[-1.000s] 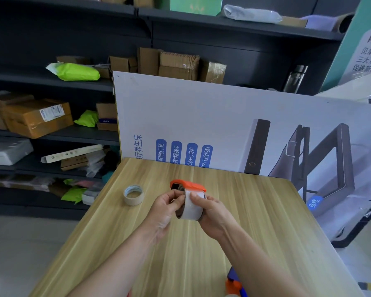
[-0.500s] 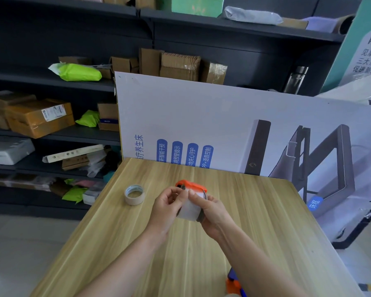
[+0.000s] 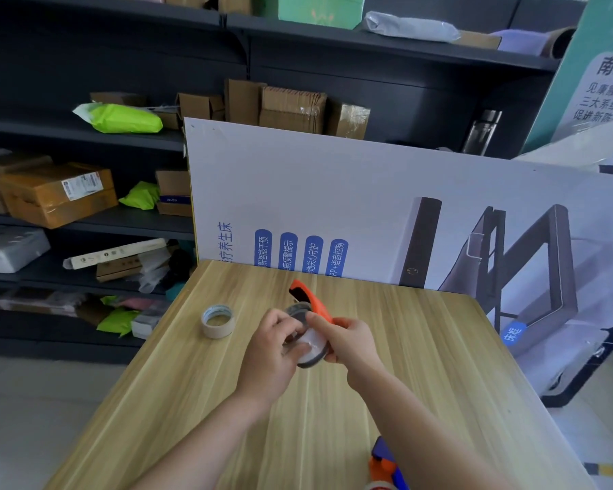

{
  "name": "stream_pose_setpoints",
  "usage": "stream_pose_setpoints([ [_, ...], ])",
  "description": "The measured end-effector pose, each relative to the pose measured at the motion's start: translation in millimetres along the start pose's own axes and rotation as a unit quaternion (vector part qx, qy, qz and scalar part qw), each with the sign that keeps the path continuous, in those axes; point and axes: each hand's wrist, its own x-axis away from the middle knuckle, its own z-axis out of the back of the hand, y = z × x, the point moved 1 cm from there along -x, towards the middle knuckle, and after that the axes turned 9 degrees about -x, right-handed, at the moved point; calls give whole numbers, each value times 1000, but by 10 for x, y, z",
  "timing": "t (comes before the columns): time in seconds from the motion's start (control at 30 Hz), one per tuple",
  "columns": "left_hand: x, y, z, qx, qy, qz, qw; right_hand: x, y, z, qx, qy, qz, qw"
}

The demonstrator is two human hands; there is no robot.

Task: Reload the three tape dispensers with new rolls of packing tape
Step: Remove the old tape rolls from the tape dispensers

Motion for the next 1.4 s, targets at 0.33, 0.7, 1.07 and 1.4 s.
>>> stream_pose_setpoints([
  [0.33, 31, -30, -1, -78, -28, -25, 996, -52, 110, 37, -49, -25, -50, 997],
  [0.7, 102, -158, -28, -113, -67, 33, 991, -169, 219, 208, -43, -2, -47, 998],
  [1.07, 207, -167, -228, -73, -63, 70, 993, -278, 537, 374, -80, 28, -145, 986],
  [1.4, -273, -788, -502, -62, -63, 181, 979, -656, 910, 262, -66, 86, -145, 983],
])
